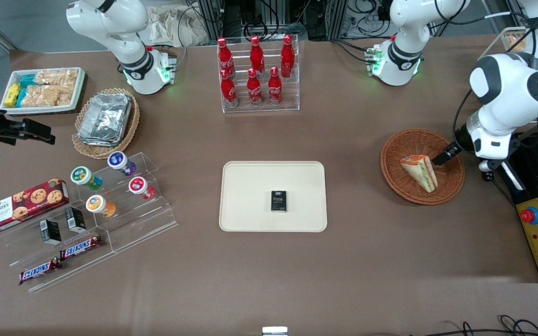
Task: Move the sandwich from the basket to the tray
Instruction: 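Lower the open left gripper over the wrapped sandwich in the basket, then close the left gripper on the wrapped sandwich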
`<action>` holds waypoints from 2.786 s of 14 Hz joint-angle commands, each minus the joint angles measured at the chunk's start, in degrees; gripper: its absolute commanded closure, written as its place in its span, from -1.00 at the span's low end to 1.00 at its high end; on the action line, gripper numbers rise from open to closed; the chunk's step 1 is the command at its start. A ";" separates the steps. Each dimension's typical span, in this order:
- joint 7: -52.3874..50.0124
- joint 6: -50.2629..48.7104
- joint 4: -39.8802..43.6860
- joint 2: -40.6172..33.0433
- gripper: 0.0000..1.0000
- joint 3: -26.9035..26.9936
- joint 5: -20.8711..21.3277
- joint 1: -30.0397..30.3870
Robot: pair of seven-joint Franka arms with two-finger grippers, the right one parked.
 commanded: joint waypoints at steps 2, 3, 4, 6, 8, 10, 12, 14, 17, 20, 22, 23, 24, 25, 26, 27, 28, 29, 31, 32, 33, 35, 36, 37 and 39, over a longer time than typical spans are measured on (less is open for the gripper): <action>-3.22 6.28 -2.65 2.81 -0.95 -0.66 -0.57 -0.59; -4.28 6.63 -2.65 3.25 -0.95 -0.67 -0.57 -1.37; -4.72 7.42 -3.00 3.60 -0.95 -0.67 -0.57 -1.81; -4.81 10.31 -4.23 4.74 -0.95 -0.67 -0.57 -1.82; -4.64 13.22 -6.07 5.88 -0.95 -0.67 -0.49 -1.91; -3.85 15.76 -8.53 5.98 -0.95 -0.67 -0.40 -1.91; -3.58 16.30 -9.50 6.06 -0.95 -0.67 -0.31 -1.82; -3.32 16.48 -9.68 7.11 -0.94 -0.67 -0.40 -1.82; -3.23 19.72 -9.33 9.92 0.15 -0.67 -0.40 -1.82; -3.23 21.05 -8.98 10.72 1.00 -0.67 -0.40 -1.73; -3.23 20.96 -8.89 10.64 1.00 -0.67 -0.40 -1.82; -3.32 20.96 -8.80 10.37 1.00 -0.75 -0.31 -1.91; -3.49 20.61 -8.54 10.11 1.00 -0.84 -0.31 -1.99; -3.76 20.44 -8.36 9.41 1.00 -1.63 -0.31 -2.43; -3.76 20.09 -8.36 8.27 1.00 -1.98 -0.31 -2.61; -3.67 19.13 -8.36 7.22 1.00 -1.99 -0.31 -2.61; -3.50 17.03 -7.93 5.99 1.00 -2.07 -0.22 -2.61; -3.32 13.88 -6.62 4.85 1.00 -2.51 -0.05 -2.61; -2.19 4.92 -2.32 2.65 1.00 -2.69 0.39 -2.61; -0.44 1.05 -0.30 1.51 1.00 -2.60 0.48 -2.52; 1.84 -2.82 2.07 0.54 1.00 -2.51 0.48 -2.44; 5.28 -10.03 7.86 -0.44 1.00 -2.43 0.48 -2.35; 5.99 -14.67 11.72 -0.44 1.00 -2.43 0.57 -2.35; 6.87 -19.68 16.38 0.00 1.00 -2.51 0.66 -2.35; 7.31 -24.64 22.11 0.09 1.00 -2.77 0.75 -2.61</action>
